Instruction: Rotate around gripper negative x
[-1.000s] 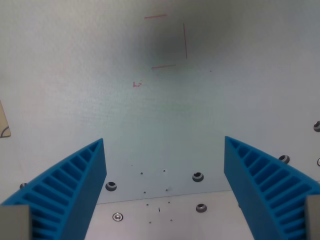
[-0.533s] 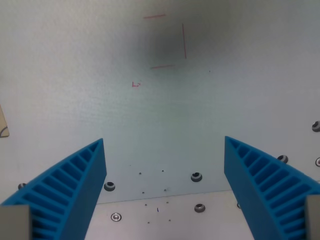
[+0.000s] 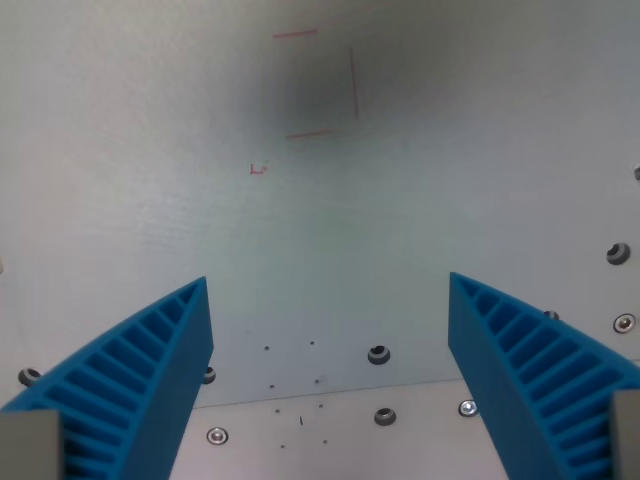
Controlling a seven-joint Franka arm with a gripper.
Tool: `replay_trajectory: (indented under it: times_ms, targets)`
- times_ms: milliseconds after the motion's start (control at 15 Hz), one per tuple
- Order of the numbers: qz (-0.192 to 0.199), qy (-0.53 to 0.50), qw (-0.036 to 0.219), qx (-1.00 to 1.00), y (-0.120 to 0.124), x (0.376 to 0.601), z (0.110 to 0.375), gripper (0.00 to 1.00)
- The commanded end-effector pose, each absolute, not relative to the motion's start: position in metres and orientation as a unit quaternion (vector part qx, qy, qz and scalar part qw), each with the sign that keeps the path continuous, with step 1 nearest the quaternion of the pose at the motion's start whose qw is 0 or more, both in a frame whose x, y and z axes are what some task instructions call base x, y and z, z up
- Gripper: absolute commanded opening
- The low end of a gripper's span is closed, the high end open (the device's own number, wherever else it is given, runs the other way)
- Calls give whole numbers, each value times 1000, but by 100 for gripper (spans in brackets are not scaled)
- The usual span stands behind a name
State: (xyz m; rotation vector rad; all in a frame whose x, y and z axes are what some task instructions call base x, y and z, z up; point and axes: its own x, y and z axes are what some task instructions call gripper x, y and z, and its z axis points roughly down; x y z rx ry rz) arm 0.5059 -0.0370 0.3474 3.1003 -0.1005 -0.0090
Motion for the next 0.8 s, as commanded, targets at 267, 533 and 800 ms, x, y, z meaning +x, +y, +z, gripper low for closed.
replay_trajectory:
  times_ms: [267,533,800]
  targets:
    - [-5,-38,115,993,-34,506,349,100]
    - [-6,-38,138,990,-34,506,349,100]
    - [-7,-38,161,986,-34,506,349,100]
